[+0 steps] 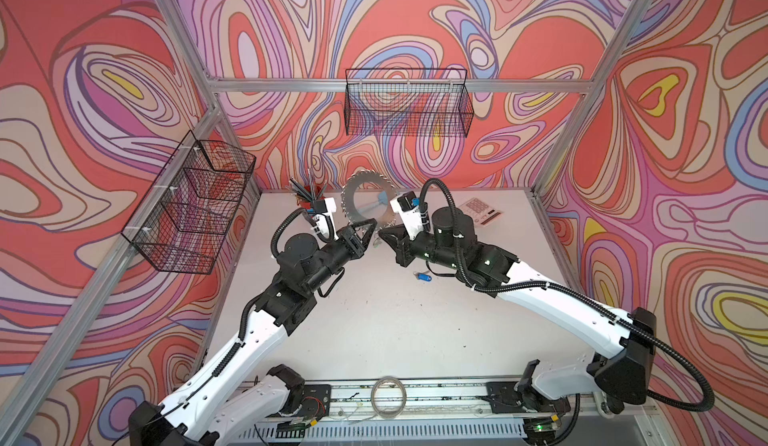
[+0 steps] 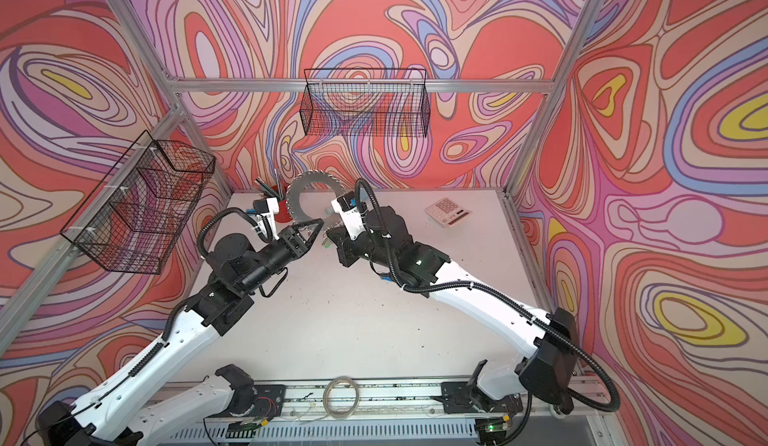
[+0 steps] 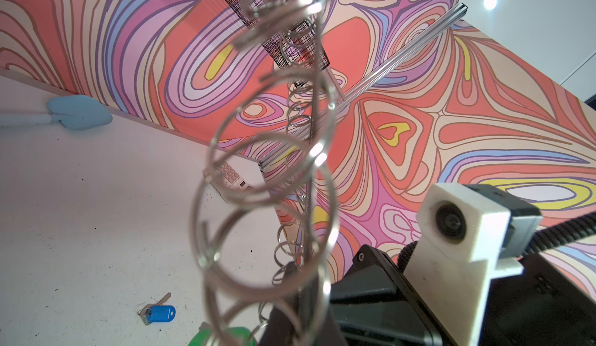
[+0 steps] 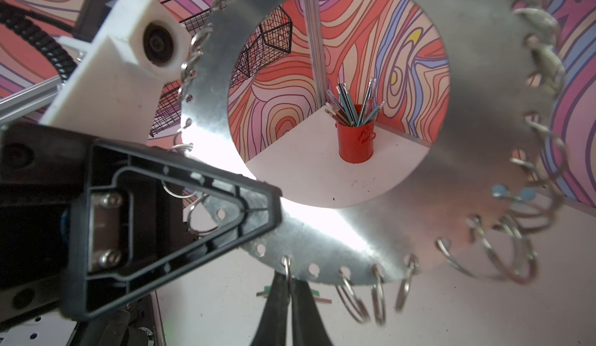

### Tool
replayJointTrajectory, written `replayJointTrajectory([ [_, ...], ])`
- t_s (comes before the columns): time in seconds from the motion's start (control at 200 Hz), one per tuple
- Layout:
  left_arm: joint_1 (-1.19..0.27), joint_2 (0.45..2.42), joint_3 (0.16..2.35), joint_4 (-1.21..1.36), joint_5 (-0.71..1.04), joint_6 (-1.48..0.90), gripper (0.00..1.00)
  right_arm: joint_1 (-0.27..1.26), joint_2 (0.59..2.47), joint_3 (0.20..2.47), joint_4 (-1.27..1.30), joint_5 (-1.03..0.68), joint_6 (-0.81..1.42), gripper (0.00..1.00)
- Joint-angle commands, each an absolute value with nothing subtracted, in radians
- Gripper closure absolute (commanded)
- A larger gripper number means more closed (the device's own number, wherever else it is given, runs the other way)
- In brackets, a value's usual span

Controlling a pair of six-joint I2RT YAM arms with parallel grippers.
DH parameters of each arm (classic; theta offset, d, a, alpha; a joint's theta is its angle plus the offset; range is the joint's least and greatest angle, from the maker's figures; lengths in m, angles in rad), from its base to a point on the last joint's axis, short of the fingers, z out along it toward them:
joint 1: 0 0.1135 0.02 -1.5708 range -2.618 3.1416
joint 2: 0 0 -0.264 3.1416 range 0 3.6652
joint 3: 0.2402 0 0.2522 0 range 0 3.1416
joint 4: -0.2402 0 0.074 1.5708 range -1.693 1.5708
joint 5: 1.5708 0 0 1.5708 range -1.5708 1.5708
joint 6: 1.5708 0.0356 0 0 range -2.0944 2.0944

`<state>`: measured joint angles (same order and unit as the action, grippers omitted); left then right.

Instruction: Put the keys on the keyring

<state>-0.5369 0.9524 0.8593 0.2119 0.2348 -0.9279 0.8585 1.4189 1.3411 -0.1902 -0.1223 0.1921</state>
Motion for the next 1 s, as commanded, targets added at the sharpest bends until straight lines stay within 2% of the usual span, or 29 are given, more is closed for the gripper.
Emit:
replayJointTrajectory([
  [0.0, -0.546, 0.946, 0.871, 0.169, 0.261, -0.907, 1.0, 0.853, 1.412, 1.381, -0.176, -0.135, 0.222, 1.0],
  [0.381, -0.542, 0.895, 0.832, 0.101, 0.246, -0.846, 0.97, 0.8, 1.466, 1.479, -0.397, -0.221, 0.401, 1.0],
  [0.601, -0.518, 0.876, 0.804, 0.088, 0.273, -0.857, 0.82, 0.798, 1.471, 1.473, -0.396, -0.314, 0.461, 1.0],
  [0.671, -0.503, 0.869, 0.797, 0.087, 0.288, -0.865, 0.83, 0.798, 1.473, 1.472, -0.393, -0.333, 0.474, 1.0],
  [0.796, -0.471, 0.854, 0.77, 0.111, 0.304, -0.91, 0.93, 0.798, 1.469, 1.464, -0.399, -0.34, 0.47, 1.0],
  [0.916, -0.438, 0.858, 0.745, 0.165, 0.337, -0.963, 0.93, 0.798, 1.47, 1.446, -0.389, -0.342, 0.462, 1.0],
  [0.997, -0.437, 0.867, 0.745, 0.17, 0.367, -0.967, 0.84, 0.798, 1.47, 1.44, -0.375, -0.341, 0.467, 1.0],
])
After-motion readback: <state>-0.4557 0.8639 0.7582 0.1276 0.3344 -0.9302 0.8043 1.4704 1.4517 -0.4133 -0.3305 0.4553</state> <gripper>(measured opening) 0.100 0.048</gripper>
